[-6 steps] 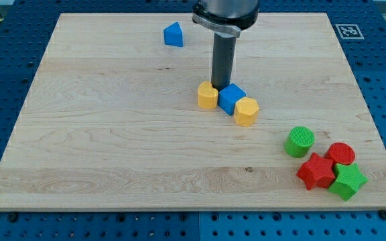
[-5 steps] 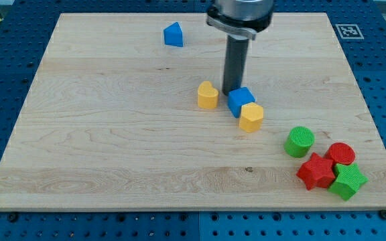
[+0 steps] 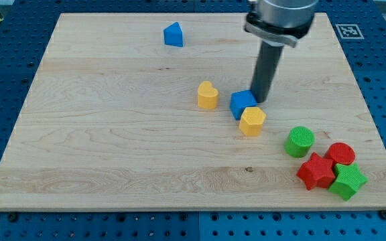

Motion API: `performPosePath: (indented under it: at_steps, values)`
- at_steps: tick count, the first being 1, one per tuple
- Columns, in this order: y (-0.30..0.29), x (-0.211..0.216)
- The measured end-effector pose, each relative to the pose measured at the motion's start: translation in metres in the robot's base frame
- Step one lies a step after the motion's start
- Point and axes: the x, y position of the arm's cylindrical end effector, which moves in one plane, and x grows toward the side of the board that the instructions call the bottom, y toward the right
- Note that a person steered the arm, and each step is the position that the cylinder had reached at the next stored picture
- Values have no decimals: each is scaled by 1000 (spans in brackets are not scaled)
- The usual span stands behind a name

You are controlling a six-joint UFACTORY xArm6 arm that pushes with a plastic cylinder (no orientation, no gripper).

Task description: Move the cube and hexagon towards the green circle

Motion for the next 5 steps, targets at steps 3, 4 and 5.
performPosePath:
  at_steps: [3,4,5]
  values:
    - [-53,-6]
    - [-82,-6]
    - [-81,-5]
